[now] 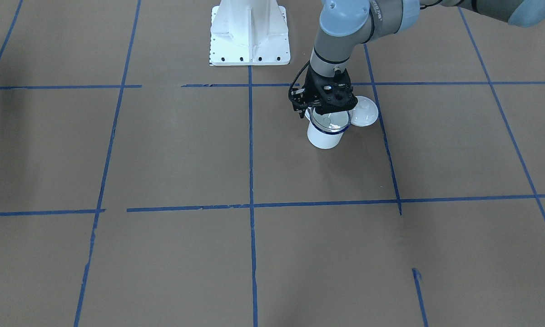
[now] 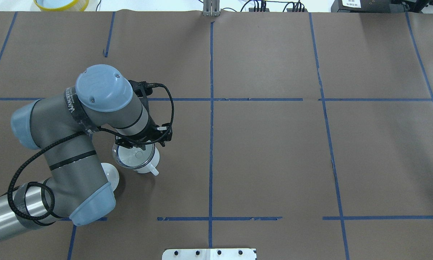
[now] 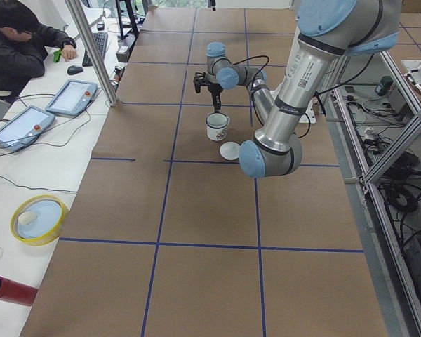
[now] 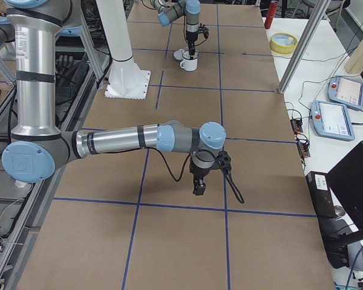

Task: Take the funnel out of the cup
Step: 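Move the left gripper over the glass funnel in the white mug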

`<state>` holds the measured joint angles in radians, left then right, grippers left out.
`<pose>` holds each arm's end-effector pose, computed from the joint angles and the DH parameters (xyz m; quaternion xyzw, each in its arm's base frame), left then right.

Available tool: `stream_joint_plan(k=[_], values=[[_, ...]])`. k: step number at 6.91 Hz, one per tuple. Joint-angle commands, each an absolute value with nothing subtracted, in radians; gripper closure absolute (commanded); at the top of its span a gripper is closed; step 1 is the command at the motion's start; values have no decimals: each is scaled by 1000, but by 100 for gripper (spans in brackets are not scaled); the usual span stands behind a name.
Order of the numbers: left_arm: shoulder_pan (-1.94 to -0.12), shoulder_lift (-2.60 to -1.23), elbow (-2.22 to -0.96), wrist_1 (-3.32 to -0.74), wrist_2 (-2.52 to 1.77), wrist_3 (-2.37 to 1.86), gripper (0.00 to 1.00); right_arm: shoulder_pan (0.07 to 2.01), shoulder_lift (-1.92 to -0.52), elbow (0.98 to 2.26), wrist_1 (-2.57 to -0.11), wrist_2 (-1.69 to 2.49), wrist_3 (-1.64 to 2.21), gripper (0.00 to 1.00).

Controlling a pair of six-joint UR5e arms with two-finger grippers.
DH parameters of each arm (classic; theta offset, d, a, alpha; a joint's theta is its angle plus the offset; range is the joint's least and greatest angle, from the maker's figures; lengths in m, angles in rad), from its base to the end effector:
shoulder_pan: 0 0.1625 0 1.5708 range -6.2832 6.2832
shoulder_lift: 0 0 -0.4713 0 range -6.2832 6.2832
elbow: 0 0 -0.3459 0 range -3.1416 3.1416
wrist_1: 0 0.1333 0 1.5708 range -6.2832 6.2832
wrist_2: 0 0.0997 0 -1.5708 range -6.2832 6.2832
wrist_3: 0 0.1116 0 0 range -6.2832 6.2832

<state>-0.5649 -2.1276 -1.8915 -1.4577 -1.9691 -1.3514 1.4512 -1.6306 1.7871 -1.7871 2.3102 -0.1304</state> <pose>0.4698 -0.4043 0.3018 -0.0299 0.4080 -0.0836 0.9087 0.0090 -0.4121 0.6673 -0.0259 -0.3613 -0.1055 0.9261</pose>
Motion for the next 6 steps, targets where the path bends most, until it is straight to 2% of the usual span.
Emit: stream_joint_plan(k=[1,2,4,5,6], values=[[-563,-2125,-1885,-1459,-1968,-1350,41,1451,-1631,1787,-1787,2310,-130,0],[-564,-2122,-1884,-1459,-1968,-1350,47,1451,-1631,1787,-1787,2310,-130,0],[-563,-2121,-1884,-1459,-1968,-1350,47,1451,-1631,1787,-1787,2310,-130,0],[-563,-2121,-1885,-1457,-1968,-1350,60,1451,-1629,1787,-1787,2310,-130,0],[-563,-2121,-1885,-1457,-1968,-1350,95,1451,-1631,1787,-1789,2310,-130,0]])
